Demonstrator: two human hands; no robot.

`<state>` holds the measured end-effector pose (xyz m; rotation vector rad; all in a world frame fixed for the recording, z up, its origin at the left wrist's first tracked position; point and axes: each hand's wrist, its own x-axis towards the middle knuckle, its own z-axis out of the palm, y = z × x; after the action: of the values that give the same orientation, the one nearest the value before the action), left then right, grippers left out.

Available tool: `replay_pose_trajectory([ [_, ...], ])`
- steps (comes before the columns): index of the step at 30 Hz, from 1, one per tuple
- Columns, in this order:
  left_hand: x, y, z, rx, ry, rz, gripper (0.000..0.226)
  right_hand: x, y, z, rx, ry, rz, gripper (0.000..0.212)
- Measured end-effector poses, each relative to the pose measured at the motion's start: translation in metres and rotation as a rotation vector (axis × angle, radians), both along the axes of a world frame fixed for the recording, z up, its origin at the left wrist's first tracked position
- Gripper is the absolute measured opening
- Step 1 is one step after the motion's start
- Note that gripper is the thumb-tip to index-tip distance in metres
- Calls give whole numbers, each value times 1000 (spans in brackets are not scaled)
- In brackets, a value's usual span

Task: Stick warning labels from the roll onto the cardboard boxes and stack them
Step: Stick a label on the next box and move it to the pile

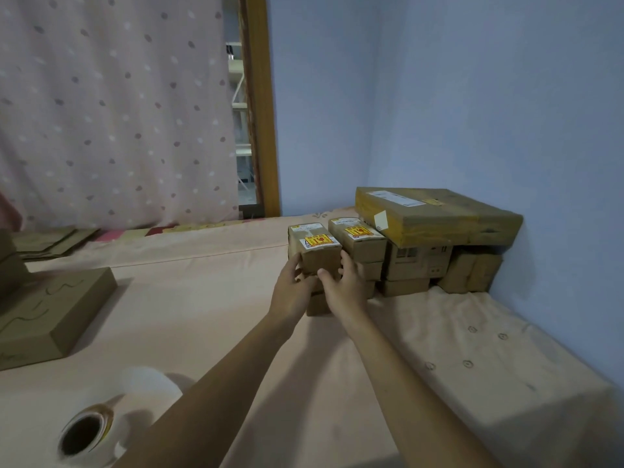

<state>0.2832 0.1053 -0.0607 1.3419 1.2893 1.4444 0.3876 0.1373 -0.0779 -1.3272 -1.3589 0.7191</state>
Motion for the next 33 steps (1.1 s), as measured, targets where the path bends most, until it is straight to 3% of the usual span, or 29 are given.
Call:
replay_pose_trajectory([
  [8,4,7,-11,3,34,-51,59,7,-4,-7,-48,79,78,63],
  [18,-11,-2,-10,-8,118,14,50,0,-21,-23,-26,-13,88,45],
  [33,-206,-77,19,0,441,314,37,-117,-53,13,75,-301,370,40],
])
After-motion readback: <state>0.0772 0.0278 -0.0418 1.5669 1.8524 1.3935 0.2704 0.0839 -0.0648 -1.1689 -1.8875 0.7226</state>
